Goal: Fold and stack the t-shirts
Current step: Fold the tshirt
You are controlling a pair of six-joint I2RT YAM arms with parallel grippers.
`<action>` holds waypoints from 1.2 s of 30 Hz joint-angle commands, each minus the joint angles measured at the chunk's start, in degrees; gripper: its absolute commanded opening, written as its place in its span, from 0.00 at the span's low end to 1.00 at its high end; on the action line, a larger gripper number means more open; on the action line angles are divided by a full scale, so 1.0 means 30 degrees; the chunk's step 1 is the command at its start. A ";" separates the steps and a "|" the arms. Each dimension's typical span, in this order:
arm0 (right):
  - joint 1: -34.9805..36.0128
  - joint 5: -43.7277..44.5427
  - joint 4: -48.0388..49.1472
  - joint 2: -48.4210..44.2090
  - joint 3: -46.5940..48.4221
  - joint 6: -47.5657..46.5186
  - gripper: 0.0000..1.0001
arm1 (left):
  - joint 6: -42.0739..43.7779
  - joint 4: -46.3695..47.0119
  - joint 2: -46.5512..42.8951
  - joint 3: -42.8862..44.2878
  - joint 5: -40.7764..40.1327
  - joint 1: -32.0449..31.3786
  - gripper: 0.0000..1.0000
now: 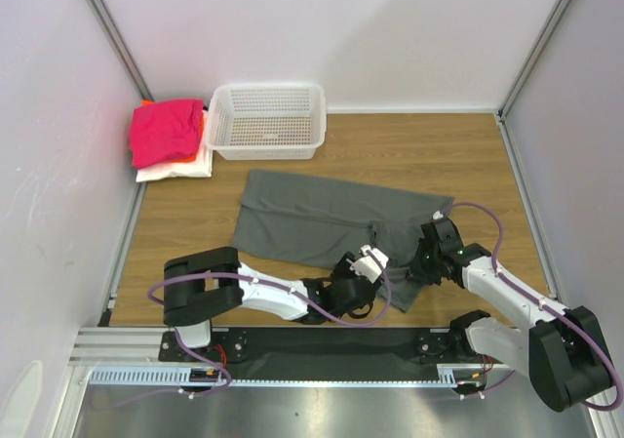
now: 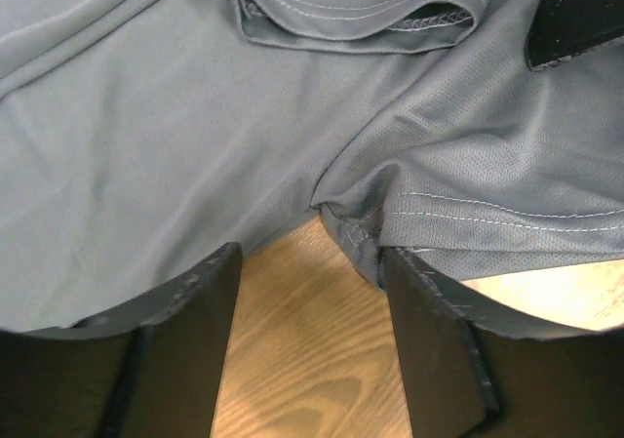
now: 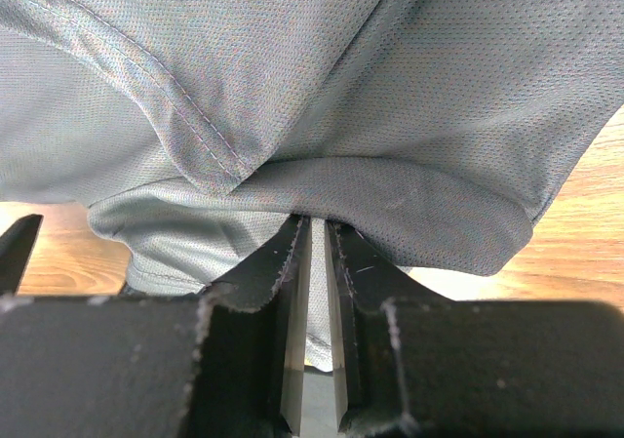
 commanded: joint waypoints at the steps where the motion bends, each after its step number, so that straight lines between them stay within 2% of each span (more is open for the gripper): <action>1: 0.0079 0.0314 0.0004 -0.0037 0.0217 0.0065 0.16 | -0.1287 -0.0329 -0.1015 -0.0262 -0.0960 -0.0290 0.64; 7: 0.0078 0.0314 0.0004 -0.0037 0.0188 0.0065 0.16 | -0.2986 -0.1559 -0.1662 -0.0880 -0.2249 -0.0290 0.56; 13: 0.0078 0.0314 0.0033 -0.0008 0.0188 0.0065 0.16 | -0.3605 -0.2470 -0.1662 -0.0734 -0.2195 -0.0349 0.54; 19: 0.0107 0.0314 -0.0054 -0.0124 0.0218 0.0065 0.16 | -0.1583 0.0576 -0.2717 -0.1933 -0.0583 -0.0963 0.66; 23: 0.0078 0.0343 -0.0055 -0.0184 0.0188 0.0094 0.16 | -0.0589 0.1133 -0.2572 -0.2023 0.0122 -0.1403 0.68; 36: 0.0108 0.0373 -0.0084 -0.0272 0.0188 0.0153 0.16 | 0.0322 0.1866 0.0180 -0.0061 -0.0345 -0.1433 0.72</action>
